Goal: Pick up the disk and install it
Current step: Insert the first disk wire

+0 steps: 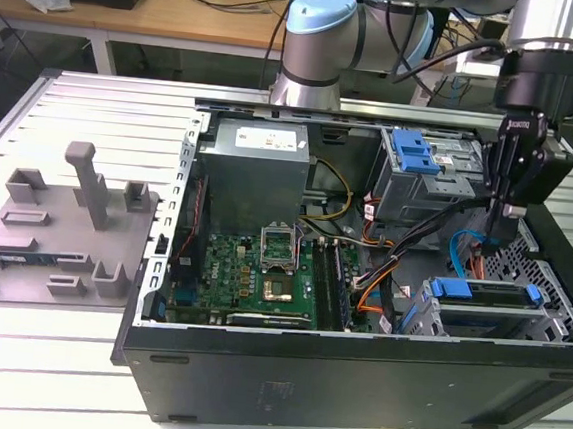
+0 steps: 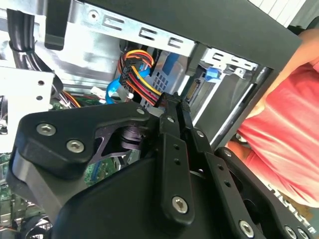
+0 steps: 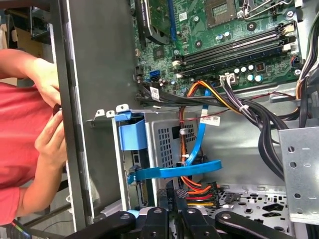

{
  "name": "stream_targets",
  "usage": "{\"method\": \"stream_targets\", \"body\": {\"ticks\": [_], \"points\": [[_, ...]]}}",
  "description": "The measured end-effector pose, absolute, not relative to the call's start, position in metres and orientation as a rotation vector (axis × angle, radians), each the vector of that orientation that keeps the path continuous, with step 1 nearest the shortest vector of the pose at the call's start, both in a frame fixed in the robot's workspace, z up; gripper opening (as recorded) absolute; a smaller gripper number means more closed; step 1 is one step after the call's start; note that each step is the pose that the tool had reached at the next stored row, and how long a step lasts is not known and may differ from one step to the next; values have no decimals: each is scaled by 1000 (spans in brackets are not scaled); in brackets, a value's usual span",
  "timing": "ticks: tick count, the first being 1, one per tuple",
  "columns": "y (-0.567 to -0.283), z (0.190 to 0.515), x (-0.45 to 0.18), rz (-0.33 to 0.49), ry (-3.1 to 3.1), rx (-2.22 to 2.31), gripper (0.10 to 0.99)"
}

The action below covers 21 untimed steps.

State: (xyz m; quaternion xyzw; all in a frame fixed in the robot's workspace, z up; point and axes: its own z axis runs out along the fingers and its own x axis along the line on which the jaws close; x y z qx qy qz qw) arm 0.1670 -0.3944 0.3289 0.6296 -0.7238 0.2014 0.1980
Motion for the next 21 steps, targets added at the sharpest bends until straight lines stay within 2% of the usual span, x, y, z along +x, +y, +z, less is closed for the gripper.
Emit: {"method": "stream_targets", "body": {"ticks": [6,21], "points": [[-406,336,167,545,-2038,1774,165],[-439,344,167,429,-2112,1842,165]]}}
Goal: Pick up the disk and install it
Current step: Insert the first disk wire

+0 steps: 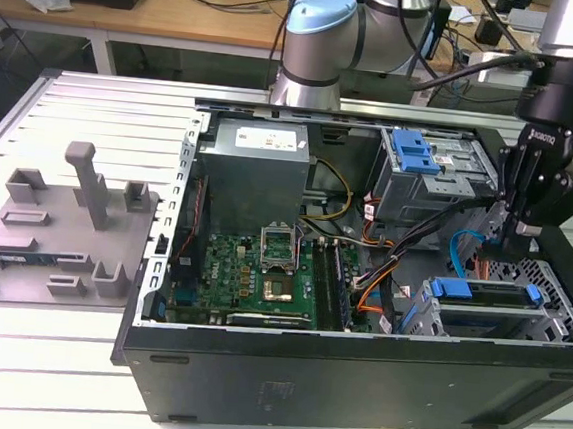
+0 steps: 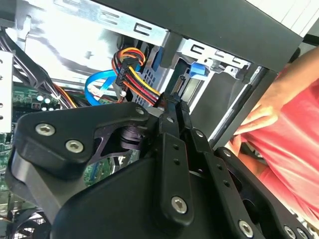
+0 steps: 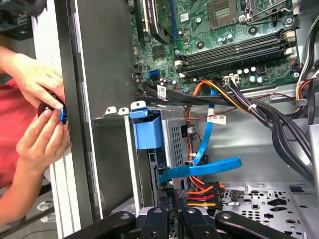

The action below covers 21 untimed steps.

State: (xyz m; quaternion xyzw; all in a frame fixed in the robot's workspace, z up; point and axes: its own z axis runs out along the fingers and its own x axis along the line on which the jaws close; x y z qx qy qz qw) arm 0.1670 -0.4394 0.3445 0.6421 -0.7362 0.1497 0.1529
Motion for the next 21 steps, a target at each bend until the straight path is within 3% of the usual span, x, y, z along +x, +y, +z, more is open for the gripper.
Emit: {"method": "stream_targets", "body": {"ticks": [21], "points": [[-470,352,167,287,-2174,1946,165]]}}
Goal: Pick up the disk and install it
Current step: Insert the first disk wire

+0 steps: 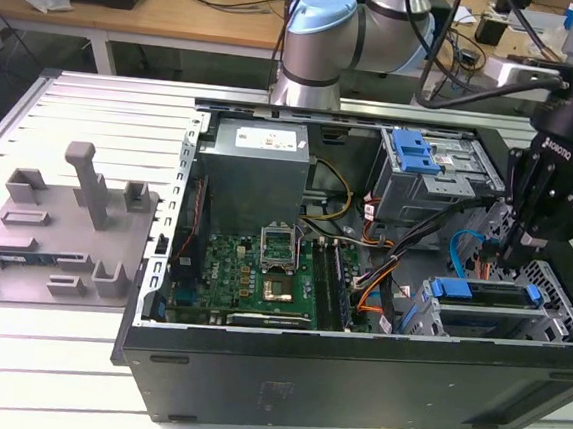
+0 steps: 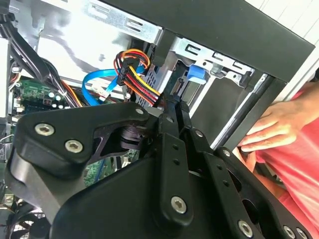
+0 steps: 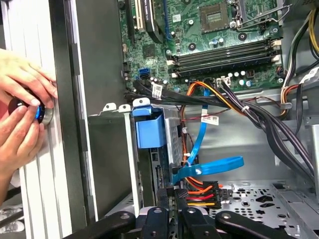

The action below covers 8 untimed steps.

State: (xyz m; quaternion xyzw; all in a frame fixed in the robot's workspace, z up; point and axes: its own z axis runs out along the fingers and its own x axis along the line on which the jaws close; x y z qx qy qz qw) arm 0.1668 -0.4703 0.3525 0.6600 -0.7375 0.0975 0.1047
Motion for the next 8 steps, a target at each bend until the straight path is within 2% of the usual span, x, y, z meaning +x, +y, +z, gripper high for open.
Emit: {"method": "stream_targets", "body": {"ticks": [8], "points": [[-481,352,167,253,-2181,1980,165]]}}
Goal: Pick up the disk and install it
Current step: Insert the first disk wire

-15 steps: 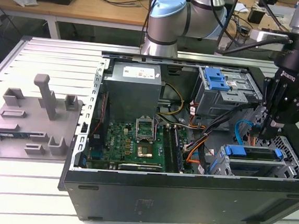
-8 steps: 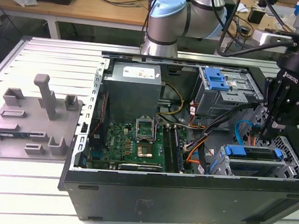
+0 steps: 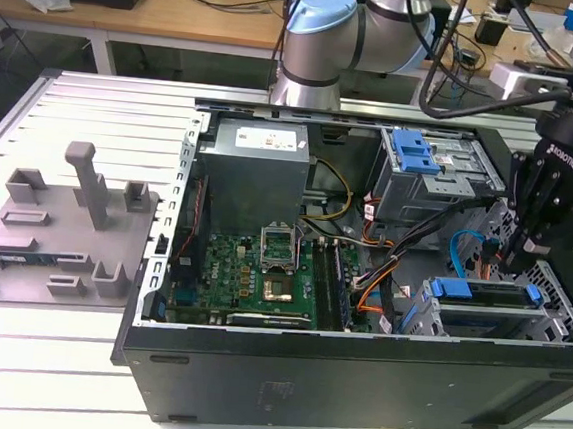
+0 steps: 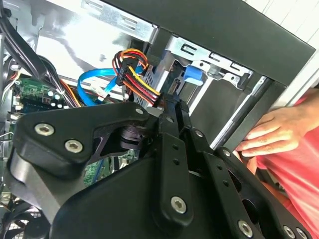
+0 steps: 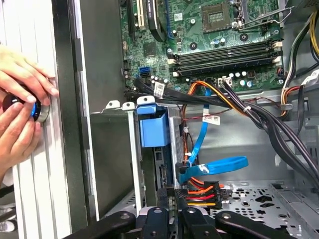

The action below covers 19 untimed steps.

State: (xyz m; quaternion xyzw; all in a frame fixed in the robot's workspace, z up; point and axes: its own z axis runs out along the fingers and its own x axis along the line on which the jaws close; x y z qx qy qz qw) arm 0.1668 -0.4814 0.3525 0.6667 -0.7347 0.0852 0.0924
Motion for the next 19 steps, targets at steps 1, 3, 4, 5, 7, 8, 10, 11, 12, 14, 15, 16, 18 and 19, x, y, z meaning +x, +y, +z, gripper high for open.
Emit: {"method": "stream_targets", "body": {"ticks": [1,3,4,5,7,8,10,11,12,14,15,16,18,19], "points": [[-482,353,167,249,-2183,1983,165],[-484,352,167,235,-2189,1992,165],[-486,352,167,227,-2192,1997,165],[-487,352,167,221,-2194,2000,165],[-490,352,167,199,-2203,2015,165],[-492,353,167,197,-2201,2019,165],[-495,353,168,196,-2198,2025,165],[-496,353,168,194,-2198,2027,165],[-497,353,169,192,-2198,2029,165],[-499,353,169,188,-2200,2032,165],[-500,353,169,185,-2201,2033,165],[-501,353,170,181,-2203,2035,165],[-504,353,170,153,-2217,2050,165],[-505,353,170,144,-2221,2054,165]]}}
